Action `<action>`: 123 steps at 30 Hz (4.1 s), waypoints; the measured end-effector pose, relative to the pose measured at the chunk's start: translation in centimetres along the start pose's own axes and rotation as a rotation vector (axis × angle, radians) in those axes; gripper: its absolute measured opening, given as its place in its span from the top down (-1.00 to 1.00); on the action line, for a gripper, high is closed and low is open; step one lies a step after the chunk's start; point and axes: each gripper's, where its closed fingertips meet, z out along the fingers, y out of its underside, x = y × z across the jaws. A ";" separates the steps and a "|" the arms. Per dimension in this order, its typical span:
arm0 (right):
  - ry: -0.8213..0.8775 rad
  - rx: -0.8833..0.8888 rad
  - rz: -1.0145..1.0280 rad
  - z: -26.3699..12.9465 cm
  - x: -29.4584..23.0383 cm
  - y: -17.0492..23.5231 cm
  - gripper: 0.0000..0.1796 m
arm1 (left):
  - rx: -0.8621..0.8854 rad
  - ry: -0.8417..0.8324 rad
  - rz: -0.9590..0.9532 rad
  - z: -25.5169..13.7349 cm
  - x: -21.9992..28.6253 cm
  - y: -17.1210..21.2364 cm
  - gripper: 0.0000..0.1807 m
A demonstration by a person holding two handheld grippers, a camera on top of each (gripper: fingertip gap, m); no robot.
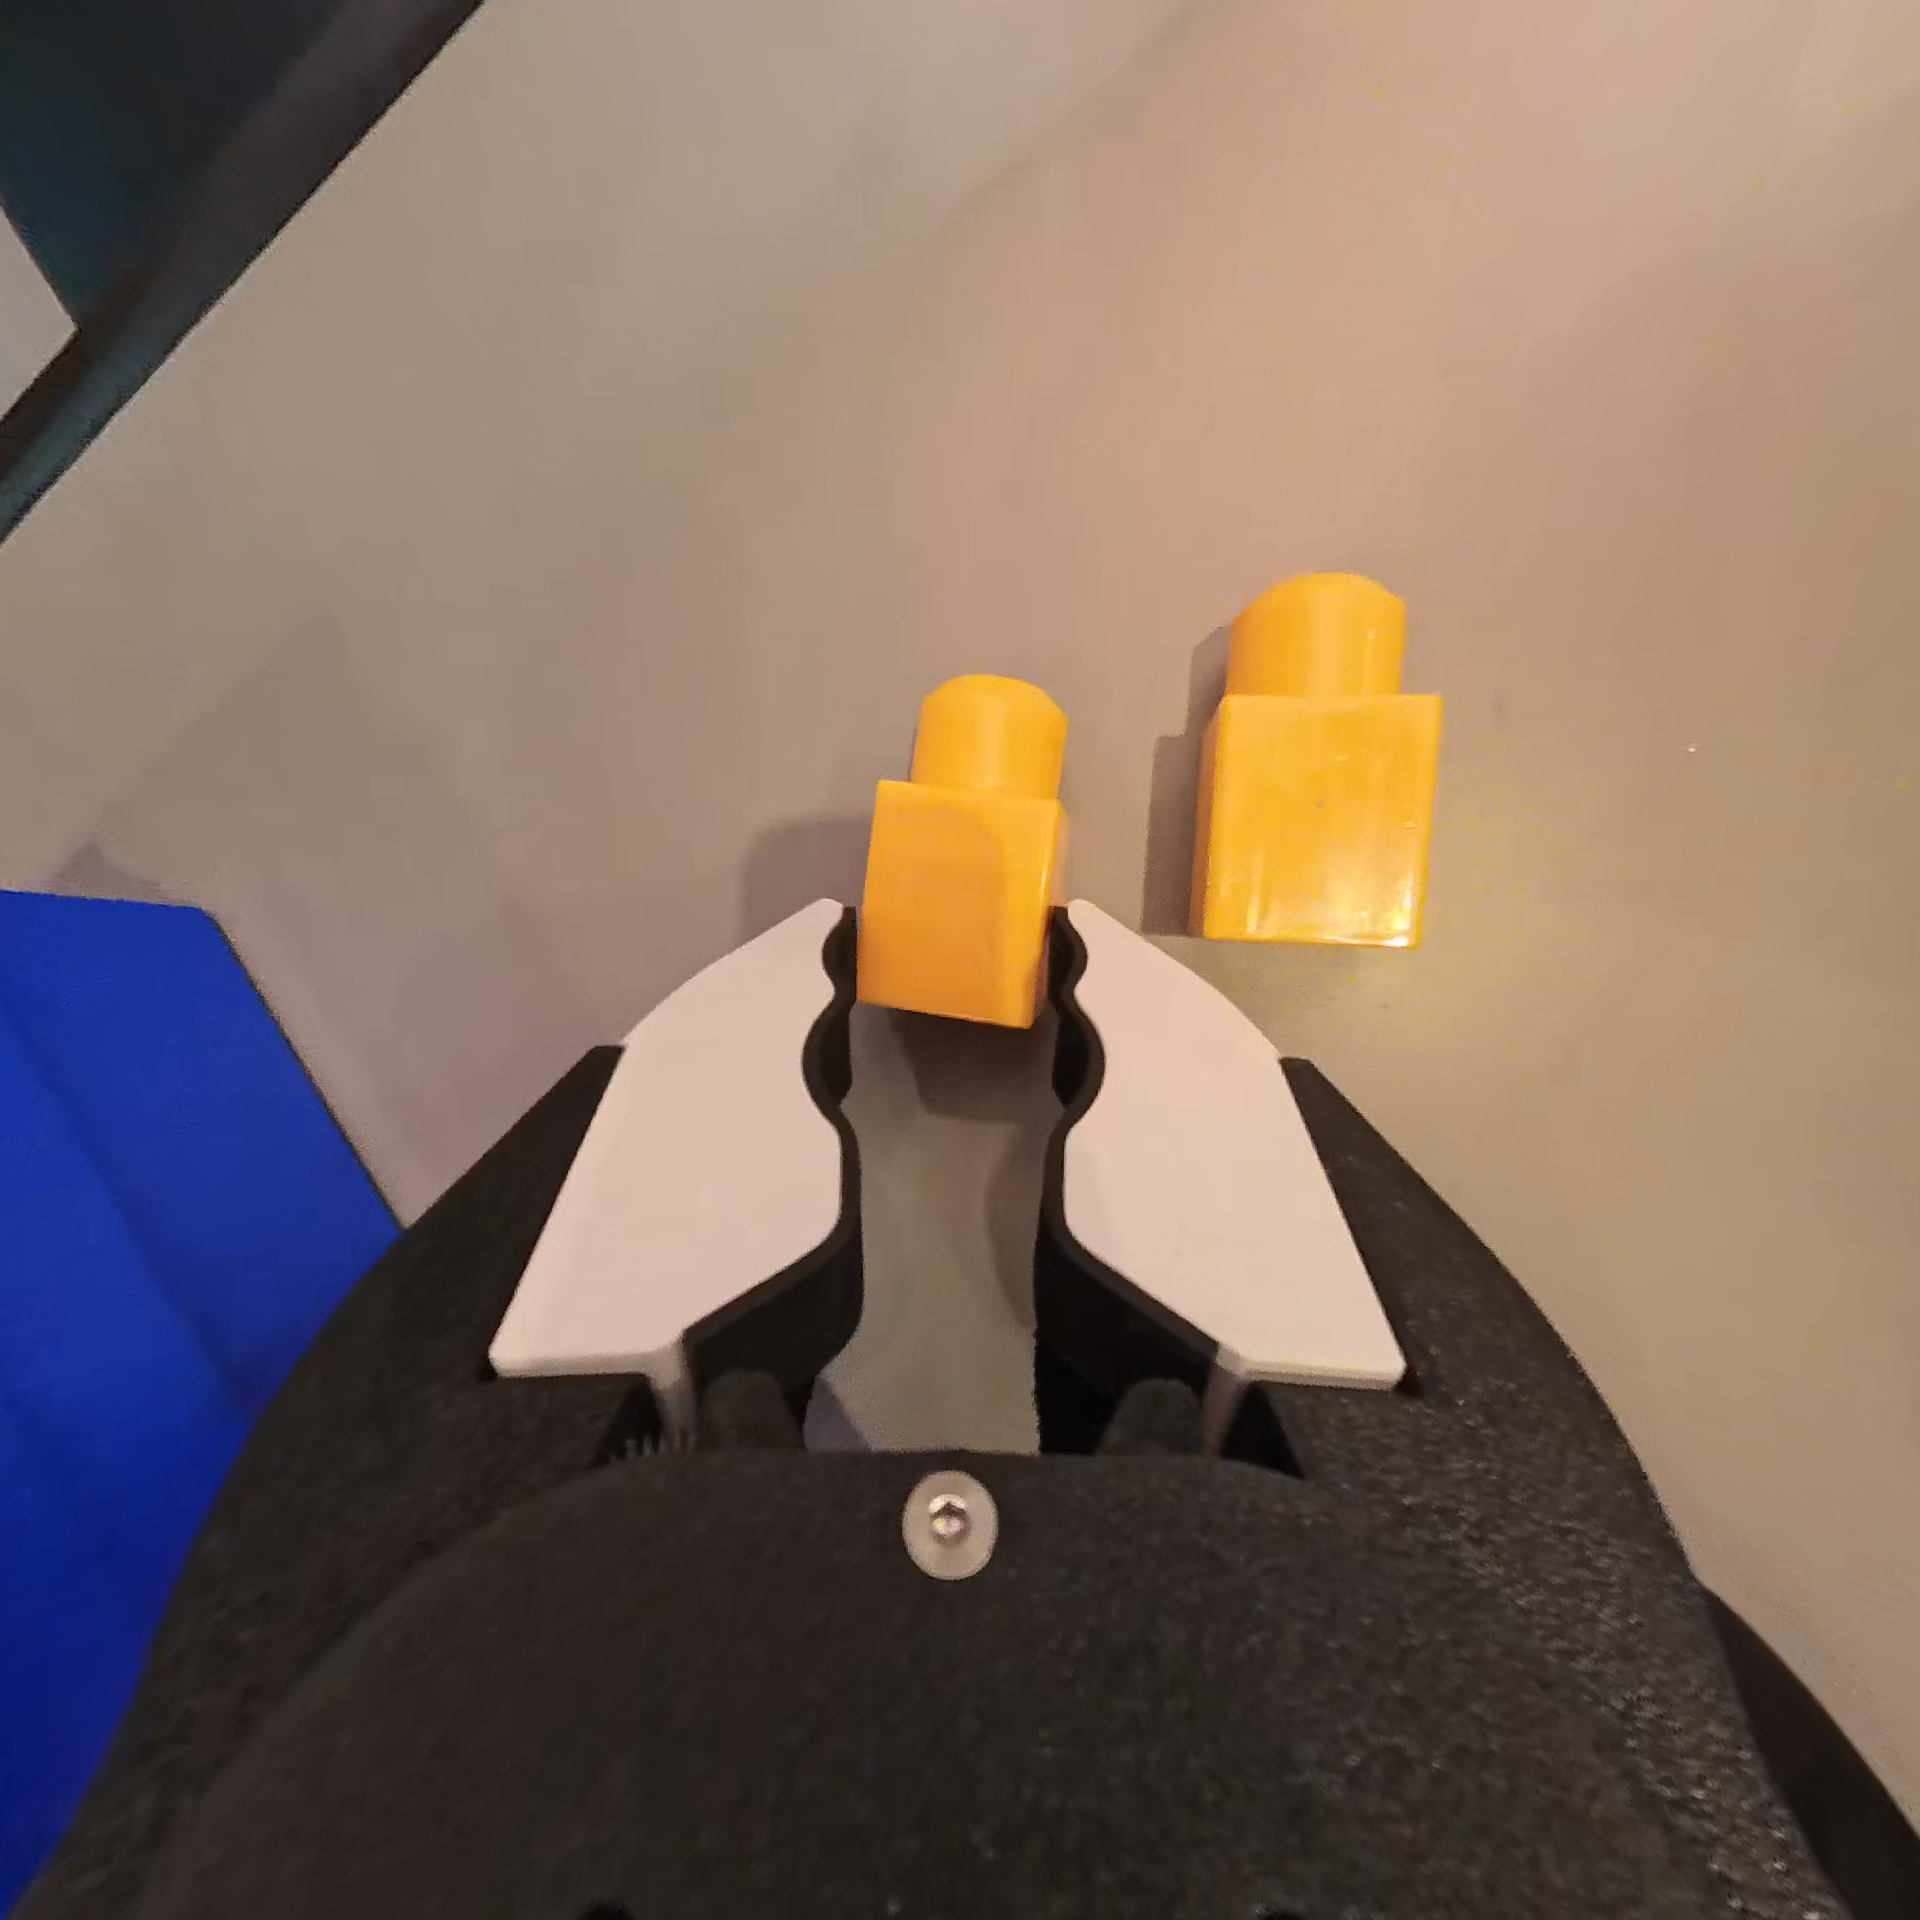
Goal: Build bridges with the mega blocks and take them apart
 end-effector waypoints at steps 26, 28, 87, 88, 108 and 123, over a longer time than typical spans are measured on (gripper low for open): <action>-0.006 -0.014 -0.021 0.4 0.1 0.1 0.32 | 0.093 0.305 -0.228 -0.7 -0.5 -1.1 0.83; -0.003 -0.014 -0.023 0.4 0.2 0.0 0.32 | 0.109 0.307 -0.250 -0.6 -0.4 -1.3 0.86; 0.005 -0.017 -0.023 0.1 0.4 0.3 0.33 | 0.215 0.347 -0.306 -0.7 1.2 -1.8 0.92; 0.005 -0.018 -0.023 0.1 0.4 0.3 0.33 | 0.215 0.346 -0.304 -0.7 1.2 -1.8 0.92; -0.003 -0.027 0.000 0.4 0.7 0.9 0.33 | 0.414 0.053 -0.241 -13.9 -6.8 -0.7 0.61; -0.022 -0.085 -0.067 1.6 -1.1 1.9 0.33 | 0.062 -0.354 -0.043 -13.5 -18.8 15.9 0.43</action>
